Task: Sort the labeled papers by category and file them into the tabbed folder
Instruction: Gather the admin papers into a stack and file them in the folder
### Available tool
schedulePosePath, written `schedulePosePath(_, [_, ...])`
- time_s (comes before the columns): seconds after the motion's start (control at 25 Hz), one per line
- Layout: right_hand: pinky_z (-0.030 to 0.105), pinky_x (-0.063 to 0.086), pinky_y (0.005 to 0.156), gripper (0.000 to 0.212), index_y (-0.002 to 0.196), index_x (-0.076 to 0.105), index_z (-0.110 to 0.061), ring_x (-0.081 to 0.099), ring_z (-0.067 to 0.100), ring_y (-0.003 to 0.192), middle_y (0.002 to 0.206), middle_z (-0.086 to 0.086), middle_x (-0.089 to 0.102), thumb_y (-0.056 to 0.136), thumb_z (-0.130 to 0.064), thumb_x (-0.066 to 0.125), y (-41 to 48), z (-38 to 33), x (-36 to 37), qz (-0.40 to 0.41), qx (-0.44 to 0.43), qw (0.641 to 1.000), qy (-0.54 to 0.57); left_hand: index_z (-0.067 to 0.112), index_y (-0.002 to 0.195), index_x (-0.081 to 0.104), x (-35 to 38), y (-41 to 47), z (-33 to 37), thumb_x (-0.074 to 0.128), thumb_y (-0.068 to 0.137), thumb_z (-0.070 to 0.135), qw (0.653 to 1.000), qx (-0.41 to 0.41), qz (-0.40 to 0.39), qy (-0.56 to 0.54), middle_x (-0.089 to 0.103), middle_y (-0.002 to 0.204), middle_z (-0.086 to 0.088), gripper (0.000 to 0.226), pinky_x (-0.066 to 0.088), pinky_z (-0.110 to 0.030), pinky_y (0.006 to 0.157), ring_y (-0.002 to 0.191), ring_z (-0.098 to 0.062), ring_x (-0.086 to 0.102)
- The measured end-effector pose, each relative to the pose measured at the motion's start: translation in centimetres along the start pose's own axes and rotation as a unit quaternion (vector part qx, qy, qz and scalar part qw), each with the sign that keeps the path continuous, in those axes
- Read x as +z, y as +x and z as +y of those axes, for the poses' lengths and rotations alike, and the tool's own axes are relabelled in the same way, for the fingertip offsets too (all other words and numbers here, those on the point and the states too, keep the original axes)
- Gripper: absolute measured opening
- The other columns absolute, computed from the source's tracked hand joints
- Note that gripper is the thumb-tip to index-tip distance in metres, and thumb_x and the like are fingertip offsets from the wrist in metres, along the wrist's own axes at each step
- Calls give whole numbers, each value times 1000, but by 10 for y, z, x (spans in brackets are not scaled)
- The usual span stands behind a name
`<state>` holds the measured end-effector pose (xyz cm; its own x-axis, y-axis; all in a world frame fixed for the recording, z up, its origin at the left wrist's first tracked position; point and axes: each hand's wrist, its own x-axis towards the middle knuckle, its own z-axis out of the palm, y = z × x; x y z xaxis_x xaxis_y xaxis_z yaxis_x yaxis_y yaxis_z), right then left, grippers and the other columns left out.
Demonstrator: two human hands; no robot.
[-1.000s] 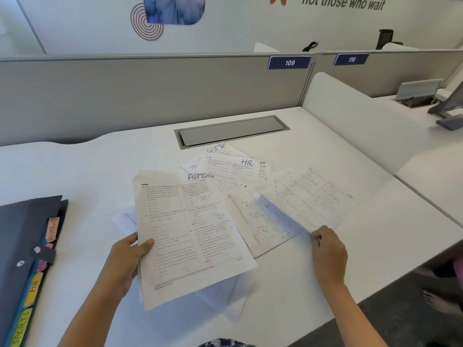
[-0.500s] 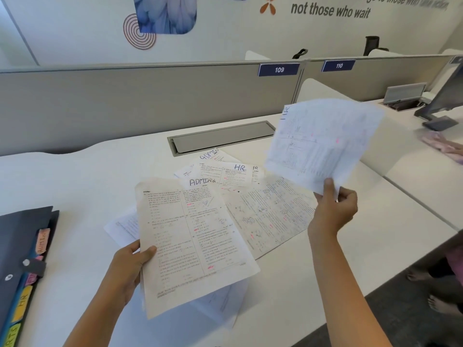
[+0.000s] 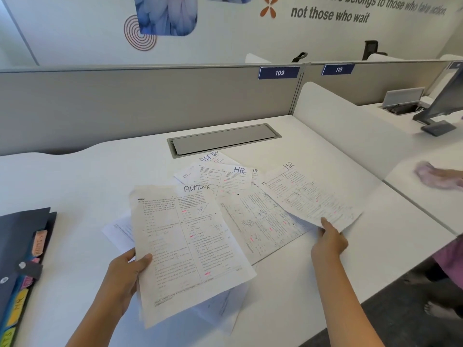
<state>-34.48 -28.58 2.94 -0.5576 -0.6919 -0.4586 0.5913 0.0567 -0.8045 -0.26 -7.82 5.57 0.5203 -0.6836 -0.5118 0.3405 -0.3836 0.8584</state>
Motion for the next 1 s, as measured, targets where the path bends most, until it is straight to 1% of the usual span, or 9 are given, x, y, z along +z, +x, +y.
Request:
schedulePosePath(0.08, [19, 47, 74, 49, 113, 60, -11, 59, 9, 84, 106, -1, 62, 67, -3, 74, -9, 4, 3, -107, -6, 993, -55, 7, 130, 53, 2, 0, 0, 53, 93, 2, 1000, -1, 2, -2, 66, 112, -15, 37, 50, -49, 83, 96, -38, 63])
schedulePosePath(0.16, [22, 39, 70, 50, 100, 55, -13, 48, 19, 83, 93, 2, 52, 56, -16, 79, -26, 16, 4, -177, -44, 945, -272, 7, 130, 54, 2, -1, 0, 53, 94, 3, 1000, -1, 5, -3, 65, 113, -15, 36, 50, -52, 87, 98, -38, 62])
schedulePosePath(0.24, [32, 41, 89, 51, 115, 53, -10, 46, 24, 109, 112, 7, 49, 72, -22, 78, -48, 34, 4, -225, -111, 847, -468, 8, 129, 54, 1, -1, 1, 53, 94, 3, 1000, -1, 11, -3, 65, 114, -16, 36, 49, -55, 90, 99, -39, 62])
schedulePosePath(0.36, [41, 23, 113, 86, 143, 31, -10, 21, 27, 139, 145, 9, 30, 76, -44, 73, -80, 56, 12, -303, -180, 693, -628, 7, 129, 54, -5, -1, 1, 53, 94, 3, 1000, -3, 20, -8, 66, 114, -16, 36, 49, -54, 89, 99, -39, 63])
schedulePosePath(0.48, [54, 0, 115, 109, 150, 11, -15, 0, 31, 146, 158, 11, 4, 71, -68, 63, -95, 73, 21, -323, -218, 522, -759, 6, 130, 53, -12, -3, 2, 53, 94, 3, 999, -4, 29, -11, 65, 114, -17, 37, 50, -51, 86, 98, -39, 63])
schedulePosePath(0.56, [63, -6, 111, 107, 151, 4, -18, -9, 33, 146, 159, 9, -7, 74, -69, 58, -104, 80, 24, -335, -215, 469, -788, 6, 131, 52, -17, -3, 0, 53, 94, 4, 999, -6, 41, -17, 65, 113, -17, 38, 49, -51, 86, 98, -39, 62])
schedulePosePath(0.84, [60, 20, 112, 59, 147, 20, -10, 21, 33, 143, 153, 11, 24, 97, -30, 45, -121, 90, 19, -308, -344, 421, -781, 4, 133, 51, -21, -3, -3, 52, 94, 3, 998, -19, 50, -27, 64, 114, -17, 39, 49, -53, 86, 96, -40, 62])
schedulePosePath(0.92, [43, 41, 101, 41, 136, 39, -11, 49, 27, 121, 134, 9, 50, 98, -26, 45, -122, 85, 17, -318, -376, 470, -733, 4, 132, 52, -23, -4, -3, 51, 94, 3, 998, -17, 51, -27, 65, 112, -17, 38, 50, -52, 84, 95, -40, 62])
schedulePosePath(1.0, [29, 45, 73, 22, 116, 53, -12, 55, 20, 84, 106, 5, 63, 100, -20, 41, -127, 73, 17, -321, -396, 527, -680, 3, 132, 52, -25, -3, -4, 51, 94, 2, 998, -17, 51, -26, 65, 111, -17, 37, 50, -50, 83, 95, -40, 62])
